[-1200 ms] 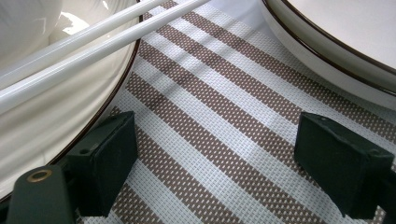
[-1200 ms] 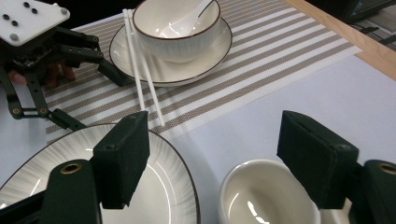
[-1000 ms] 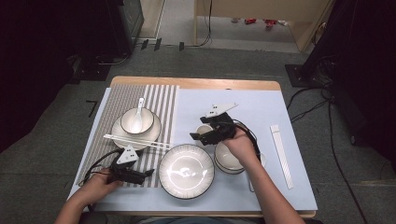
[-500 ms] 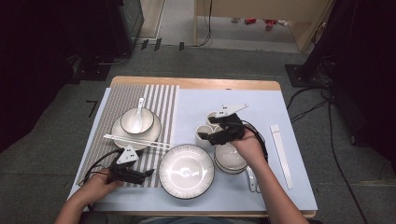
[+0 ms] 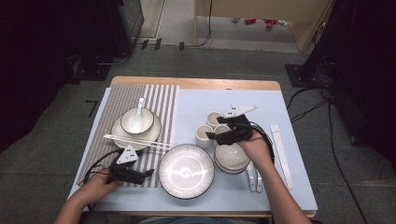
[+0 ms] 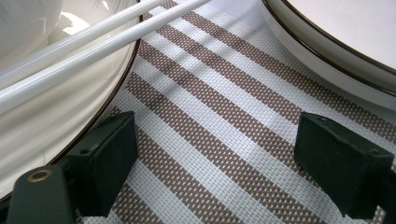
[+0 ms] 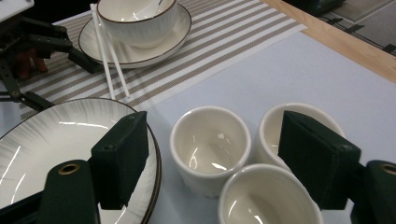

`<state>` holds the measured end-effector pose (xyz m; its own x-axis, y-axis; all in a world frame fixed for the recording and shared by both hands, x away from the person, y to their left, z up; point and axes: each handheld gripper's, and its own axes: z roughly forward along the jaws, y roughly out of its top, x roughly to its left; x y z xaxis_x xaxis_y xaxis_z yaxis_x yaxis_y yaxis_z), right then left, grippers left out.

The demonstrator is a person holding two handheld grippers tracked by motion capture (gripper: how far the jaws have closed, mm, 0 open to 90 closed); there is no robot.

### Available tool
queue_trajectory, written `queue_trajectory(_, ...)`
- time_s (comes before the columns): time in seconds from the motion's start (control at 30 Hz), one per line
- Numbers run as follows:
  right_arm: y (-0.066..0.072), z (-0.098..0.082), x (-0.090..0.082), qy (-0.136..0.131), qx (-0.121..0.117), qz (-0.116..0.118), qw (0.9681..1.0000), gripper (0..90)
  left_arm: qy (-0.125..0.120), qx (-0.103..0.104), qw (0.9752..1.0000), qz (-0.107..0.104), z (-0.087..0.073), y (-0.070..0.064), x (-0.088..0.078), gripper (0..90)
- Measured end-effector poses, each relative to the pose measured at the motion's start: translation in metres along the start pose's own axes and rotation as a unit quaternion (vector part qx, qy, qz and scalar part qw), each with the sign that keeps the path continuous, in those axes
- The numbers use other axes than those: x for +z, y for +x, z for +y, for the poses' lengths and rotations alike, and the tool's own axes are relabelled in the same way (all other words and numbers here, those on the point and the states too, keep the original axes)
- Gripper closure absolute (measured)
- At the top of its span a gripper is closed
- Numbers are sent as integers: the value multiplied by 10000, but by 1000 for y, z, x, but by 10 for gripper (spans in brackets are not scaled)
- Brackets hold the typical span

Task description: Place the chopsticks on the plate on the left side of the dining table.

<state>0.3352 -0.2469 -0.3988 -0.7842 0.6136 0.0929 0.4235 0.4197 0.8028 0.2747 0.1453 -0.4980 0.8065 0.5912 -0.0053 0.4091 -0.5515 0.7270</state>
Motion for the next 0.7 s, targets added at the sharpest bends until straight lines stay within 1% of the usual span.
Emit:
queue_trajectory(0.1, -2, -3, -3, 3, 37, -38, 10000, 244, 0, -2, 10000, 1, 0, 0, 0, 138)
queue_trajectory(0.2, -5, -6, -6, -25, 19, -74, 10000, 244, 0, -1, 10000, 1, 0, 0, 0, 138)
queue_trajectory(0.3, -7, -9, -10, -60, 74, -106, 9999, 243, 0, -4, 10000, -1, 0, 0, 0, 138)
queue_trajectory(0.43, -11, -13, -17, -77, 97, -204, 9997, 238, -1, -6, 10000, -2, 0, 0, 0, 138)
queue_trajectory(0.7, -16, -18, -25, -145, 187, -246, 9994, 236, 2, -6, 10000, -3, 0, 0, 0, 138)
